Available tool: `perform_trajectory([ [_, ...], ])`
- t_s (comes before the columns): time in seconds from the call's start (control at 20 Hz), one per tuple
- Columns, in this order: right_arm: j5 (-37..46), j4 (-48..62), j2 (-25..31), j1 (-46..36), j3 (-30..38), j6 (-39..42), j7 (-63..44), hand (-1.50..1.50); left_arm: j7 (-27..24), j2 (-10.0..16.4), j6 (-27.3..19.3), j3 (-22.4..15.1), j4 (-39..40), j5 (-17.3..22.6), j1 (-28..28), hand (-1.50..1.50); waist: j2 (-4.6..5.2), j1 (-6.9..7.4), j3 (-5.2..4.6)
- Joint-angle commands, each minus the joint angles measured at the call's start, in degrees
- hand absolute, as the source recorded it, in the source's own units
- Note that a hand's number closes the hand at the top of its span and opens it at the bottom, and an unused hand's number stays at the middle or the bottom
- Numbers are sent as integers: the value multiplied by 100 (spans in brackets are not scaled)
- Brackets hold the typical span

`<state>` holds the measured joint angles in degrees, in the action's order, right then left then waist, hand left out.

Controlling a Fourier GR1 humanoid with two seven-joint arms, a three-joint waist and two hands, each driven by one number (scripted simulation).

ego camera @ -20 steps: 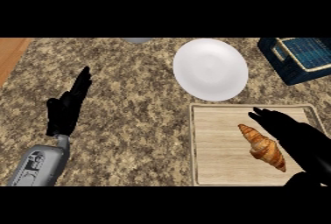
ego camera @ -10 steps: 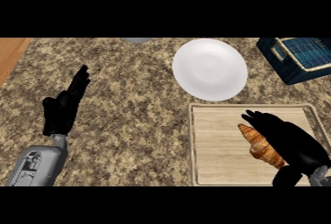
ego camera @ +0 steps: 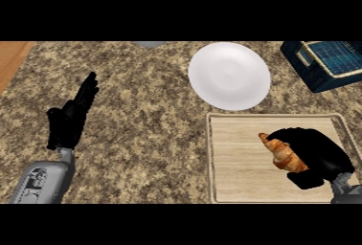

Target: Pick the croissant from the tray and place it in the plate

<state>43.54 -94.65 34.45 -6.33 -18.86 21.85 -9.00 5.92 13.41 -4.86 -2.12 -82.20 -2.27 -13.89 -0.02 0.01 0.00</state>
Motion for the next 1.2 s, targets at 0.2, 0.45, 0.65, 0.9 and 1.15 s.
perform_trajectory([
  [0.2,719,151,-372,173,252,-376,488,150,-305,56,367,369,420,12,-82,0,2,-18,-1],
  [0.45,633,983,-433,-375,893,-433,1030,150,358,-110,198,178,-539,-169,192,0,0,15,2],
  [0.65,-2,2968,522,-1055,2203,-508,1714,150,-23,-133,260,133,-60,-145,46,0,111,188,22],
  [0.9,62,4578,520,-1933,2683,-1522,2455,150,138,-333,174,-18,47,-240,-270,0,116,273,31],
  [1.15,-461,4691,582,-2558,3282,-2209,3508,150,12,-227,183,184,246,-194,-405,0,88,193,24],
])
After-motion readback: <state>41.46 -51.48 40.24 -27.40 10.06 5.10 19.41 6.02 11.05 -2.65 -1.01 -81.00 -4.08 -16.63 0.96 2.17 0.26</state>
